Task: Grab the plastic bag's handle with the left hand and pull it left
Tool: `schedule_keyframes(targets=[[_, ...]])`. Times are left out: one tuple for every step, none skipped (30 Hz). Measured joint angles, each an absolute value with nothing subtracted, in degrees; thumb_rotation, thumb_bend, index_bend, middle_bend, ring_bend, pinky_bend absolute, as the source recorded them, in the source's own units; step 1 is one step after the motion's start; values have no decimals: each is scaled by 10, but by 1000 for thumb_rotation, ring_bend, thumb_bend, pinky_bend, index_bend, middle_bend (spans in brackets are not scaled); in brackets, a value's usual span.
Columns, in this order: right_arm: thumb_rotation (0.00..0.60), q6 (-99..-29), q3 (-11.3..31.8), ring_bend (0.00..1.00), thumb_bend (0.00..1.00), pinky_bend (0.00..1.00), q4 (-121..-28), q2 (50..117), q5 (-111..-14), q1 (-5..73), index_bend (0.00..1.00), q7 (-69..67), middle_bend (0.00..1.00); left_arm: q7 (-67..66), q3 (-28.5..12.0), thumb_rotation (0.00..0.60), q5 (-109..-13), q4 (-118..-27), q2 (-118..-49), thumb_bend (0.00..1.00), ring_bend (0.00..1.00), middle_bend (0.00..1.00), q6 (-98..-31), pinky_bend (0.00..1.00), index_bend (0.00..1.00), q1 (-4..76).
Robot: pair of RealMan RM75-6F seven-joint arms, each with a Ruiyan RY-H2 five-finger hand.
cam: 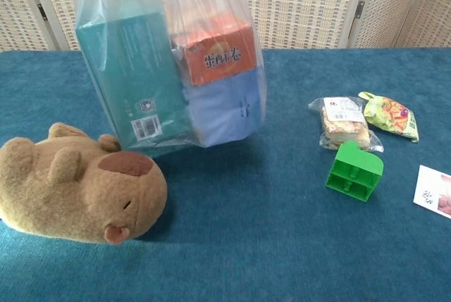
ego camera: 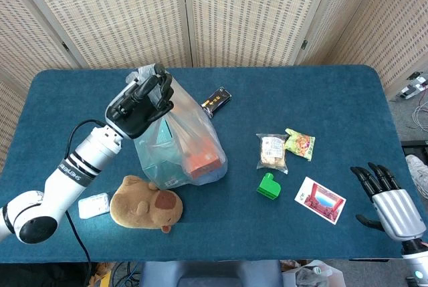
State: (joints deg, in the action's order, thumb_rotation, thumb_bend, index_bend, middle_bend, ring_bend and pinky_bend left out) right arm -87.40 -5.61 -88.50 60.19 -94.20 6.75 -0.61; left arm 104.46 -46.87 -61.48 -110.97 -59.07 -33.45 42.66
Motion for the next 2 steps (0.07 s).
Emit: schedule_keyframes(targets=[[600, -876, -56, 12, 51, 105, -881, 605, -940, 64, 22, -9, 140, 1045, -471, 600, -615, -1108, -591, 417, 715, 636, -331, 1000, 515, 427], [600, -878, -55, 12, 51, 105, -877, 609, -939, 61, 22, -12, 140, 1046, -474, 600, -614, -1106, -593, 417, 715, 636, -327, 1000, 515, 427]])
